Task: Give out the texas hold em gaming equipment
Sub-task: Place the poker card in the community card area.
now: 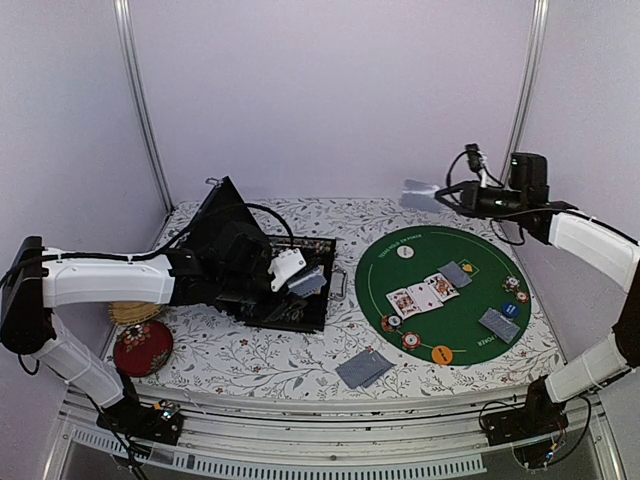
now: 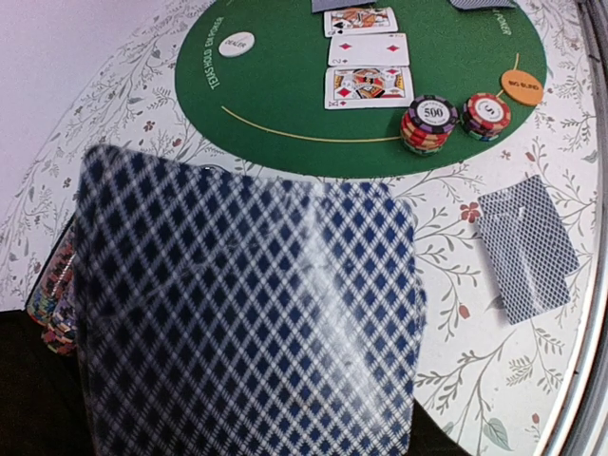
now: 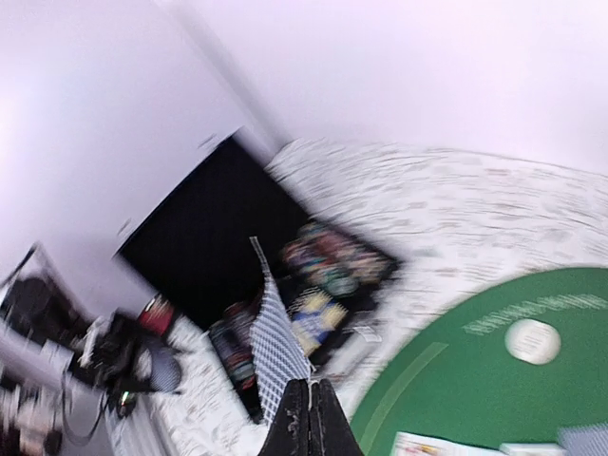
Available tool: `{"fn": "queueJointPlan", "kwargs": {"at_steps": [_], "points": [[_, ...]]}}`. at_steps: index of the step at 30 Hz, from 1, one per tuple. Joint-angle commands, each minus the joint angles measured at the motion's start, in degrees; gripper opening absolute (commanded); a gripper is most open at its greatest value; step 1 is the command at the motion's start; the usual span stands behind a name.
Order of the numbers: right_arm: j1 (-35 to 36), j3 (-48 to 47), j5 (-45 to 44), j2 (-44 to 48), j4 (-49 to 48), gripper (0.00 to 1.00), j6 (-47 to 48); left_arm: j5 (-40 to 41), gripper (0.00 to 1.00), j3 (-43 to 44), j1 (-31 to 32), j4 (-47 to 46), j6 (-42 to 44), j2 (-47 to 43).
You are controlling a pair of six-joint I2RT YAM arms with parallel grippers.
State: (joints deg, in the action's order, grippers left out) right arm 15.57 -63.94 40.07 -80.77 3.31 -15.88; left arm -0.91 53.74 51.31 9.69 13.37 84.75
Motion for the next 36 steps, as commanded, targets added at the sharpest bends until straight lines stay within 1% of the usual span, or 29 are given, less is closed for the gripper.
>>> {"fn": "queueJointPlan", "kwargs": {"at_steps": [1,4,5,7,10,13,17,23,28,33,34,36], "points": [[-16.5,8.5,0.1,-1.2,-3.4,0.02,-13.4,-1.4,0.49,-0.1,-0.3,-1.8,-0.9,-0.9],[-26.8,14.9,1.3,-6.6,-11.1,0.02,-20.6,-1.6,0.49,-0.8,-0.3,-1.9,-1.7,-1.2],[-28.6,15.7,1.3,-8.9,-13.5,0.02,-22.0,-1.7,0.49,-1.0,-0.2,-1.9,-1.9,-1.4],[-30.7,14.8,0.9,-13.9,-13.7,0.02,-22.1,-1.8,0.49,-1.5,-0.2,-2.0,-2.1,-1.9],[-31.2,11.7,0.8,-20.7,-13.5,0.02,-21.0,-1.5,0.49,-2.1,-0.2,-2.2,-2.1,-2.3],[-31.3,10.4,0.7,-24.9,-13.9,0.02,-21.5,-1.4,0.49,-1.9,-0.2,-2.1,-1.9,-1.9],[-31.3,12.1,-0.8,-26.0,-15.2,0.02,-23.0,-1.8,0.49,-1.9,-0.2,-2.1,-2.2,-1.2],[-31.3,12.7,-1.0,-27.9,-15.5,0.02,-22.7,-1.8,0.49,-1.9,-0.2,-1.8,-2.3,-0.2],[-31.2,12.8,-1.4,-29.6,-19.4,0.02,-26.3,-2.0,0.49,-2.2,-0.2,-1.8,-3.1,-0.4],[-31.3,12.1,-0.8,-31.7,-20.7,0.03,-28.5,-2.1,0.49,-2.4,-0.2,-1.9,-3.6,-0.6],[-31.3,12.2,-0.7,-32.1,-21.0,0.04,-28.8,-2.1,0.49,-2.5,-0.2,-1.8,-3.7,-0.5],[-31.3,12.7,-0.3,-32.3,-21.9,0.12,-29.6,-2.2,0.49,-2.7,-0.2,-1.8,-4.0,-0.5]]}}
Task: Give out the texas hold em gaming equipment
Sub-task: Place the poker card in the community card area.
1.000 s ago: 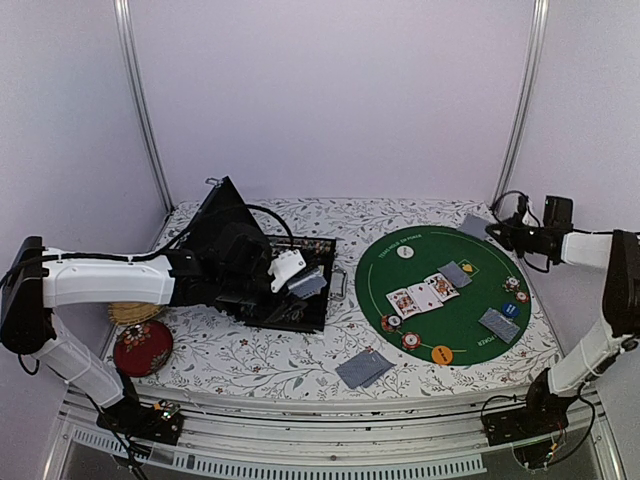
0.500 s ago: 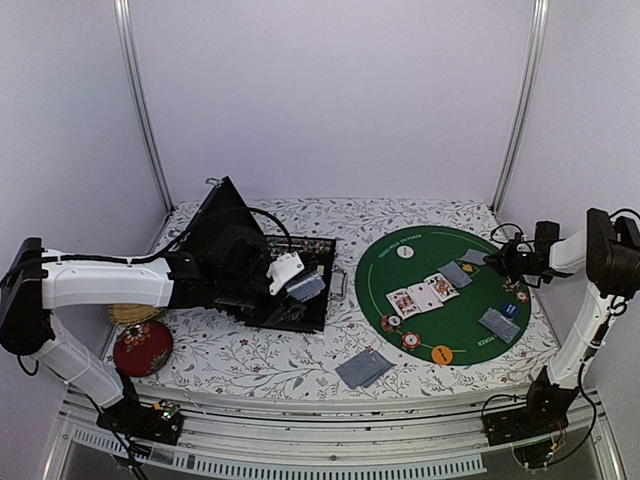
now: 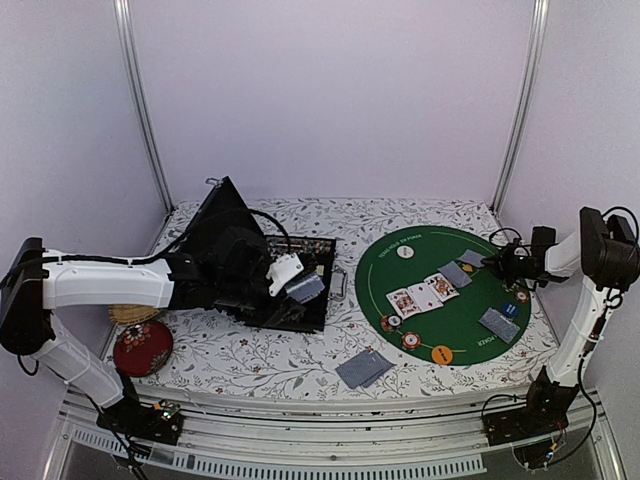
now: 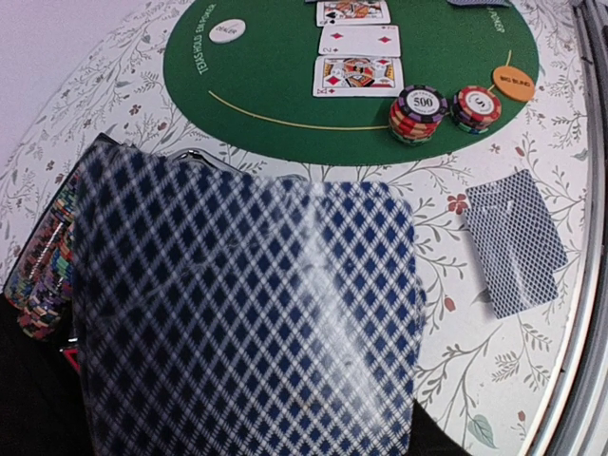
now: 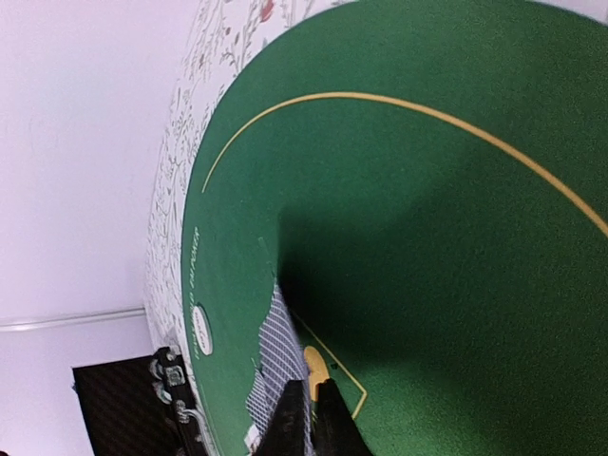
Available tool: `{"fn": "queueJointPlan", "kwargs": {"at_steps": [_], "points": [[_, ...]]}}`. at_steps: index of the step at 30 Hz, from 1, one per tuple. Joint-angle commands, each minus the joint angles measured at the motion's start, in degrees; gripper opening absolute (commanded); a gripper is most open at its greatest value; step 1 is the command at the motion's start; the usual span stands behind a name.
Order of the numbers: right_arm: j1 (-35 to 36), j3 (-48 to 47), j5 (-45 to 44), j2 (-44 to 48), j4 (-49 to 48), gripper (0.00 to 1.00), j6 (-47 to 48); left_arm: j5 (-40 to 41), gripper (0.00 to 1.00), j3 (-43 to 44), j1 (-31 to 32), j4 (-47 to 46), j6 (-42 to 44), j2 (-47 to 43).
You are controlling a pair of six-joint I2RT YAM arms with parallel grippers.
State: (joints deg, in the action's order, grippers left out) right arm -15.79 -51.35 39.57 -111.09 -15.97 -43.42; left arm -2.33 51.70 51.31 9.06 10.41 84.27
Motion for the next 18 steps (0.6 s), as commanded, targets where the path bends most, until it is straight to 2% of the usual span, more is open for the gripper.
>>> {"fn": "queueJointPlan", "kwargs": {"at_steps": [1,7,11,14,18], "points": [[0.1,0.2,0.6,-1.9,-2.8,0.15,-2.5,-0.9,0.49,-0.8,-0.2,-1.2,-1.3,0.0],[0.1,2.5,0.1,2.8,-1.3,0.4,-1.3,-2.8,0.49,-1.5,0.2,0.7,-4.4,0.2],[0.2,2.4,-0.6,6.9,2.2,0.5,1.6,-3.2,0.48,-2.6,1.9,3.1,-7.3,0.5],[0.2,2.3,-2.0,9.7,4.8,0.62,3.4,-3.2,0.48,-3.9,2.5,3.1,-9.9,1.0],[0.3,1.1,-2.2,12.3,6.7,0.65,4.4,-2.4,0.47,-6.0,2.6,1.7,-14.2,3.0]]}}
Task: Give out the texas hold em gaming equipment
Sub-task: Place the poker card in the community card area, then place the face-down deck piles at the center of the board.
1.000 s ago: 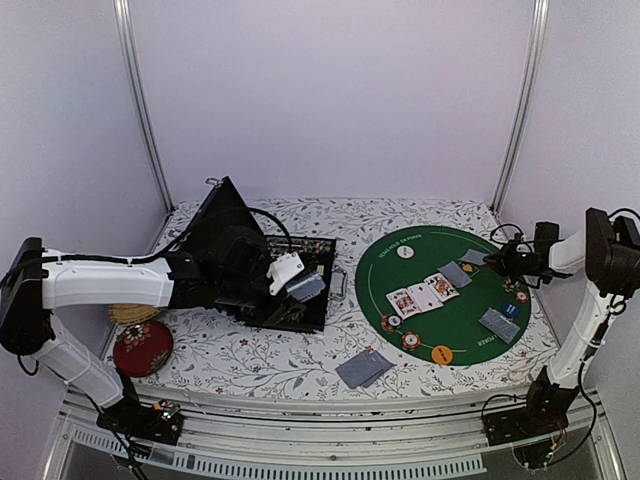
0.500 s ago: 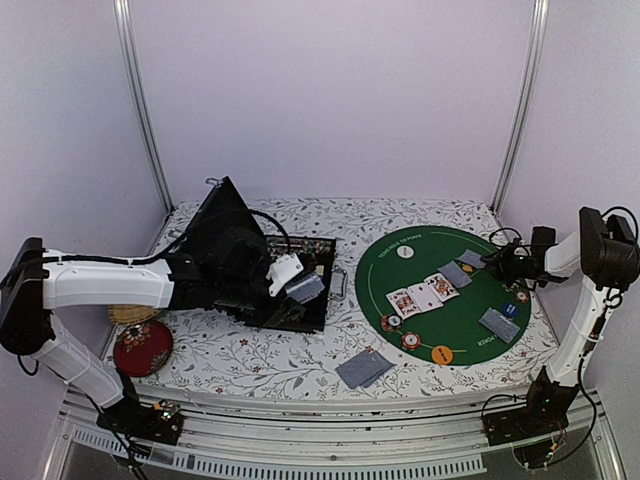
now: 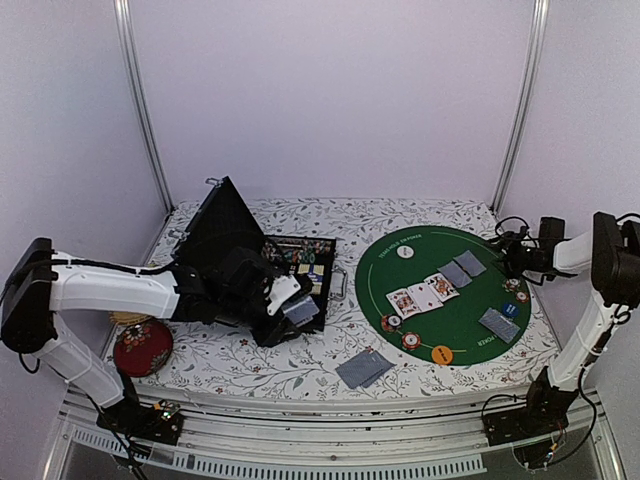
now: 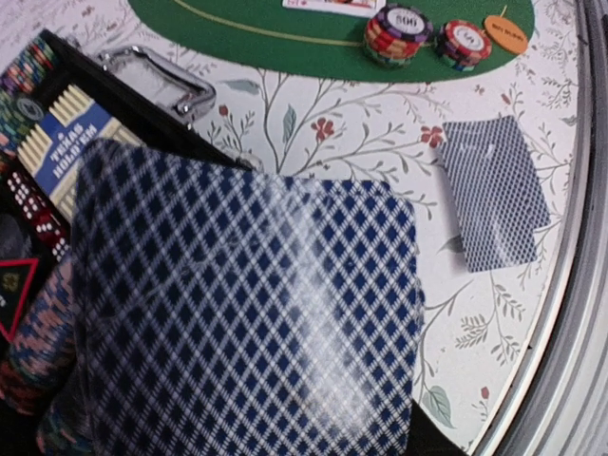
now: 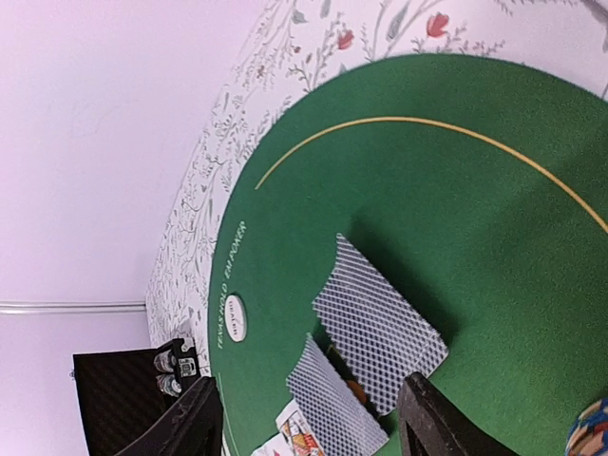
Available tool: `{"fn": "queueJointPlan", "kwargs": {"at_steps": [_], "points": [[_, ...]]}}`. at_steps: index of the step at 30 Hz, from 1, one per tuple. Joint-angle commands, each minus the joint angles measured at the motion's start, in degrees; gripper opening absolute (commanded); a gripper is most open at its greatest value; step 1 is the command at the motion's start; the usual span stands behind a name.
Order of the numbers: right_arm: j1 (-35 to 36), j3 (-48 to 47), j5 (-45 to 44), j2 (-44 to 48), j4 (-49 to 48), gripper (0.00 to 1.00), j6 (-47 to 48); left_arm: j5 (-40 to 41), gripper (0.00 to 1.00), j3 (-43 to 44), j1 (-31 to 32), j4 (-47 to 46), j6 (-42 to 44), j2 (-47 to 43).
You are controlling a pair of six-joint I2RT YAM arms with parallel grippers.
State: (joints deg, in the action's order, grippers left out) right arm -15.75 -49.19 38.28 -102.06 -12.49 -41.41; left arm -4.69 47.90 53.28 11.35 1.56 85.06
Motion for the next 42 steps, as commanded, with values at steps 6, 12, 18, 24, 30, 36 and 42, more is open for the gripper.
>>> {"fn": "queueJointPlan", "kwargs": {"at_steps": [6,12,18,24,30,36,42], "points": [[3.7,-8.1,-2.4,7.3,13.0,0.65,10.0,-0.9,0.46,-4.8,1.0,-2.1,-10.0,7.0],[6.9,-11.6,-5.2,13.5,18.6,0.65,15.4,-4.5,0.47,-9.5,4.5,-5.1,-12.7,4.1],[8.6,-14.8,-4.9,15.5,23.8,0.66,19.3,-4.9,0.51,-8.7,5.2,-1.7,-15.7,6.0],[9.2,-16.2,-6.1,18.1,27.6,0.75,23.5,-2.6,0.78,-7.1,6.2,2.1,-15.8,6.8],[9.3,-16.9,-8.0,22.0,29.5,0.99,26.3,0.7,0.98,-5.8,6.6,7.1,-14.3,1.5],[9.3,-17.5,-8.8,26.3,27.9,0.99,29.2,-0.5,0.98,-2.1,6.9,9.7,-7.8,-10.1],[9.3,-8.1,-12.2,33.2,10.2,0.99,31.8,14.3,0.98,3.7,-3.3,-3.5,-7.2,-20.0]]}}
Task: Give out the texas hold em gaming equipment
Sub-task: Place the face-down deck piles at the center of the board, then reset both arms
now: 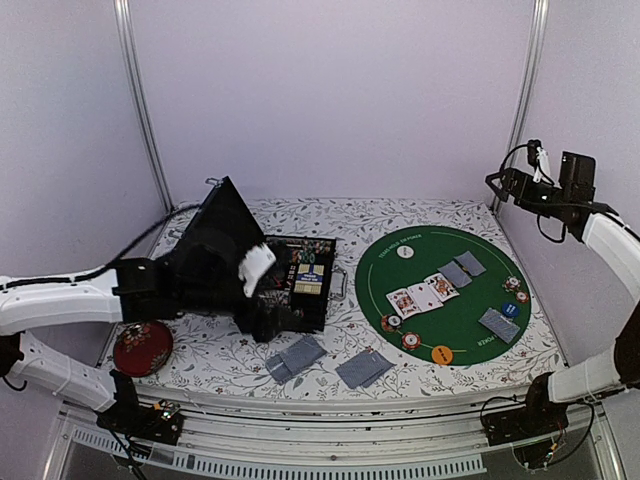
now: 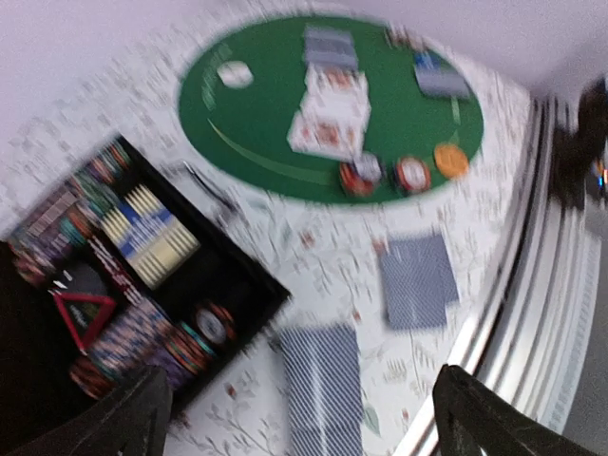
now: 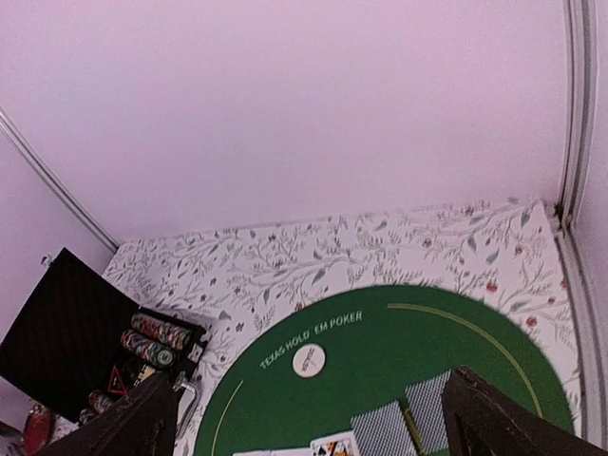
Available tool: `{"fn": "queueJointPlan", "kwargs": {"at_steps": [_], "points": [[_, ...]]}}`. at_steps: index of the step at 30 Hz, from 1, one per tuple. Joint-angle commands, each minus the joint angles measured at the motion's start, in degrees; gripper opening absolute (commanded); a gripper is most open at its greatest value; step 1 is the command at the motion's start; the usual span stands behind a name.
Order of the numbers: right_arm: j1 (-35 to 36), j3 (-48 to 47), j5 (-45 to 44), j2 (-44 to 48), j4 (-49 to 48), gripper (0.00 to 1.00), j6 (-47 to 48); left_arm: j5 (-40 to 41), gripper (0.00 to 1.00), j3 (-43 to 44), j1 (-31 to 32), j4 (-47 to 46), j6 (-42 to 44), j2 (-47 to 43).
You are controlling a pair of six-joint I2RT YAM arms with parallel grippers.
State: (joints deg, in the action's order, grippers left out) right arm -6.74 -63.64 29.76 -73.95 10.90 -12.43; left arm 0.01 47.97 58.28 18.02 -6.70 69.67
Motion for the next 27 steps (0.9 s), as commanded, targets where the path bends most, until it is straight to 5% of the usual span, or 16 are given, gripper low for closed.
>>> {"fn": "queueJointPlan", "kwargs": {"at_steps": [1,6,11,16,22,27], "points": [[0.4,9.6,-4.9,6.6,-17.9,0.99,3.4,12.2,0.98,3.6,-13.2,-12.2,-0.1,-5.0],[0.2,29.0,-12.6,13.1,-39.1,0.99,7.5,24.7,0.98,1.2,-29.1,-20.3,-2.3,-3.9],[0.2,42.8,-20.3,12.9,-55.2,0.99,11.6,33.2,0.98,-10.4,-40.9,-36.9,-1.5,-3.1],[0.3,49.4,-18.1,4.3,-69.0,0.99,11.2,32.2,0.98,-24.7,-47.6,-61.6,2.5,-0.3],[0.2,50.5,-14.1,-7.1,-80.4,0.99,11.8,27.1,0.98,-32.9,-50.3,-79.2,4.5,8.7],[0.3,47.5,-12.6,-12.4,-79.5,0.99,12.9,21.6,0.98,-35.0,-53.1,-87.4,7.6,11.1]]}}
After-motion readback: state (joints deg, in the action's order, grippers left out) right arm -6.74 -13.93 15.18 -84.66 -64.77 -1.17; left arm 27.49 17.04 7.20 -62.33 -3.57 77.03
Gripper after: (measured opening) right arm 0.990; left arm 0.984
